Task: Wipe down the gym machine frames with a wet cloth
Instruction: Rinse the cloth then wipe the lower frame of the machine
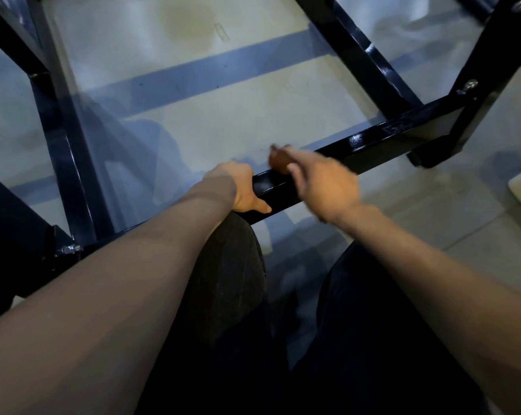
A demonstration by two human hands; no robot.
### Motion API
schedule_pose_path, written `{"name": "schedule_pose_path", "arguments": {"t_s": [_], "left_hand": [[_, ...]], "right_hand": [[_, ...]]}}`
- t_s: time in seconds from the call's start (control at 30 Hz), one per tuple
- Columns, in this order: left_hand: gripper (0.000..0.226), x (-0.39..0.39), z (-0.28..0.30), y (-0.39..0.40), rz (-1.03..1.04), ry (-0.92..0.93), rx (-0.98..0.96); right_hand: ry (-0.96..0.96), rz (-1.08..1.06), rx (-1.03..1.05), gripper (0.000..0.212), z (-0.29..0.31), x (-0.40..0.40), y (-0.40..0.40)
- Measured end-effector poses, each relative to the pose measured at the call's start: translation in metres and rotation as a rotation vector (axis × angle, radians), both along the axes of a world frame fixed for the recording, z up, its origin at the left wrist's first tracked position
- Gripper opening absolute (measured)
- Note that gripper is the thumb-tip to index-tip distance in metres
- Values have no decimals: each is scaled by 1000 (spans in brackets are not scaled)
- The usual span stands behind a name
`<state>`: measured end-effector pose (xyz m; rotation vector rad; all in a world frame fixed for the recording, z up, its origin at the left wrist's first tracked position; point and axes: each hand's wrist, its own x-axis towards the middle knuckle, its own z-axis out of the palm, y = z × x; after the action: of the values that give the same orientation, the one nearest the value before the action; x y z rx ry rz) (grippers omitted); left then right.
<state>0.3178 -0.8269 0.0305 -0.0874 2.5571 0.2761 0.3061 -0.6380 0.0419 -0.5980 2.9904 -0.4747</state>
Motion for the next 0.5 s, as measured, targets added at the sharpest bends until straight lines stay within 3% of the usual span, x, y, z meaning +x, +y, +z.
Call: {"name": "schedule_pose_path", "arguments": {"t_s": [0.17, 0.27, 0.37, 0.43, 0.5], "left_hand": [[70, 2, 3, 1, 16, -20, 18], [62, 3, 0, 3, 41, -27, 85], [68, -1, -3, 7, 71, -15, 136], [71, -2, -4, 8, 89, -3, 147], [73, -2, -4, 9, 113, 14, 189]], "right_hand": [[-70, -466, -28, 41, 6, -54, 39], [-81, -268, -79, 41, 5, -17, 4], [-29, 6, -89, 43, 1, 12, -3], [-10, -18, -38, 42, 3, -11, 21], [-24, -177, 40, 41, 4, -47, 58]]}}
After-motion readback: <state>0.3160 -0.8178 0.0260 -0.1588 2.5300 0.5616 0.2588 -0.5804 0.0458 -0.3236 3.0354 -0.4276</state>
